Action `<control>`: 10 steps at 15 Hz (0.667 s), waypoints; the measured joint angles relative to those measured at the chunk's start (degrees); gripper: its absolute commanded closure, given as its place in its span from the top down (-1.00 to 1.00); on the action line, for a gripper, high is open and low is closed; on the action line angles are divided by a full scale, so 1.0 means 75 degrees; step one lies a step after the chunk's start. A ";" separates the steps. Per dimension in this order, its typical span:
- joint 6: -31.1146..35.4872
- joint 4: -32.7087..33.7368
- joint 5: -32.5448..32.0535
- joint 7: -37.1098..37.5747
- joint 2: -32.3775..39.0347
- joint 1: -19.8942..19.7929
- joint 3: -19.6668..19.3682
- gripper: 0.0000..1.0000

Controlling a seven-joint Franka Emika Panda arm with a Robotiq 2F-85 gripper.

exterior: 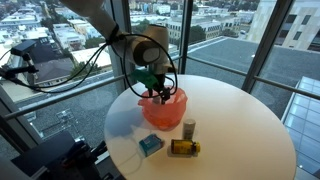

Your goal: Remove the white container from the plastic bag.

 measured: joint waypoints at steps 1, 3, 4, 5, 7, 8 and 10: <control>0.0000 0.0029 0.0000 0.0000 0.0036 0.0002 0.0000 0.48; 0.0000 0.0077 0.0000 0.0000 0.0102 0.0005 0.0000 0.17; 0.0000 0.0088 0.0000 0.0000 0.0127 0.0006 0.0000 -0.02; 0.0000 0.0097 0.0000 0.0000 0.0150 0.0008 0.0000 -0.19; 0.0000 0.0128 0.0000 0.0000 0.0161 0.0017 0.0000 -0.50; 0.0000 0.0152 -0.0009 0.0002 0.0156 0.0018 0.0000 -0.63; -0.0001 0.0190 -0.0052 0.0010 0.0150 0.0018 -0.0002 -0.65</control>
